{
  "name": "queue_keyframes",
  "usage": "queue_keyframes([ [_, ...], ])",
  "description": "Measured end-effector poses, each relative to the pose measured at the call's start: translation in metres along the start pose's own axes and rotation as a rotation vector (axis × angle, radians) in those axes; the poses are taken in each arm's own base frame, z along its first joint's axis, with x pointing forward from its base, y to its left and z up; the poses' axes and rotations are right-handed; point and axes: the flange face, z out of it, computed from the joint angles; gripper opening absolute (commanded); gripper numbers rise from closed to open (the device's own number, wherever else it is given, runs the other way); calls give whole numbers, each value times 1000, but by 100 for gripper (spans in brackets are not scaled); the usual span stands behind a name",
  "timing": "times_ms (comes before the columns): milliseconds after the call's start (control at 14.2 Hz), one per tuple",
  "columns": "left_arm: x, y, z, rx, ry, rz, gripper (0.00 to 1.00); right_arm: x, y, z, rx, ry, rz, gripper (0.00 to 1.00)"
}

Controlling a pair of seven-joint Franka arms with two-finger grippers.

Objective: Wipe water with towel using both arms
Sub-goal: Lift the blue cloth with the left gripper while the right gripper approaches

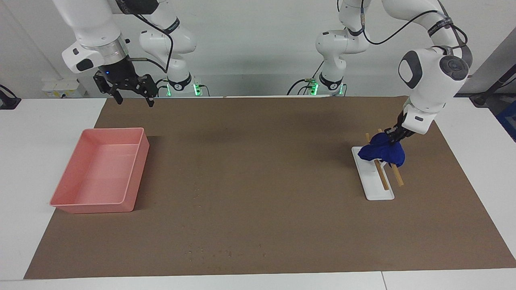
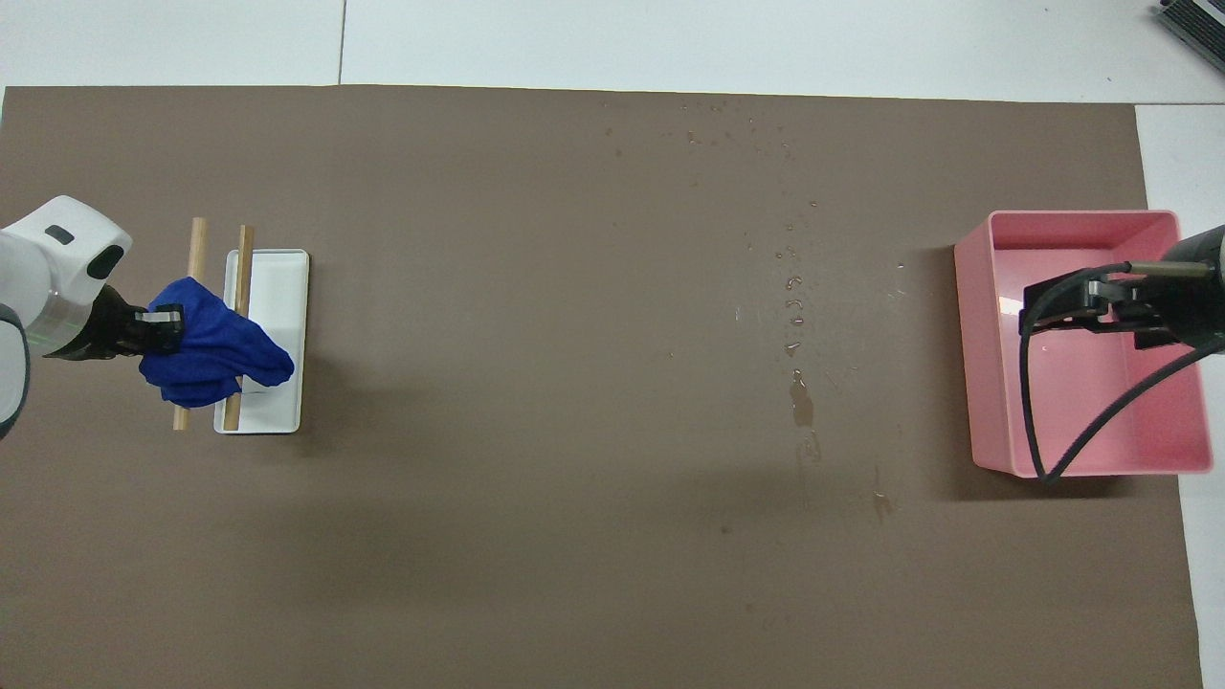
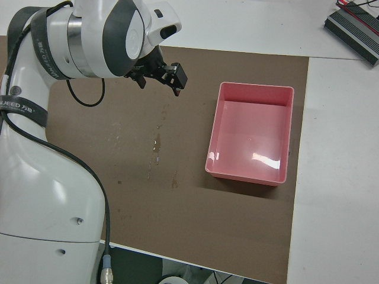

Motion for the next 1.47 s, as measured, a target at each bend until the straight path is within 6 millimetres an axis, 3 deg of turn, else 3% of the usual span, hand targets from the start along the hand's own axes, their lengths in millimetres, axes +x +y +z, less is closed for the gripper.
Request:
queue_keyframes([
  [140,0,8,-13,3,-10,-34,0,0,0,0,0,-1,7,100],
  [351,-3,36,-46,10,-17,-148,0,-2,-11,0,0,-1,39,100],
  [561,-16,77,-83,-9,-31,-291,0,-8,-39,-1,49,-7,126,100],
  [842,-43,150,-133,-72,-21,-568,0,-19,-94,-6,156,5,281,100],
  [1123,-80,225,-143,-111,-57,-945,0,-19,-132,-8,342,-73,570,100],
  [1263,-86,242,-151,-158,-77,-1168,0,-19,-158,-6,420,-125,733,100],
  [1474,-85,251,-165,-248,-135,-1398,0,-21,-193,1,484,-226,903,99],
])
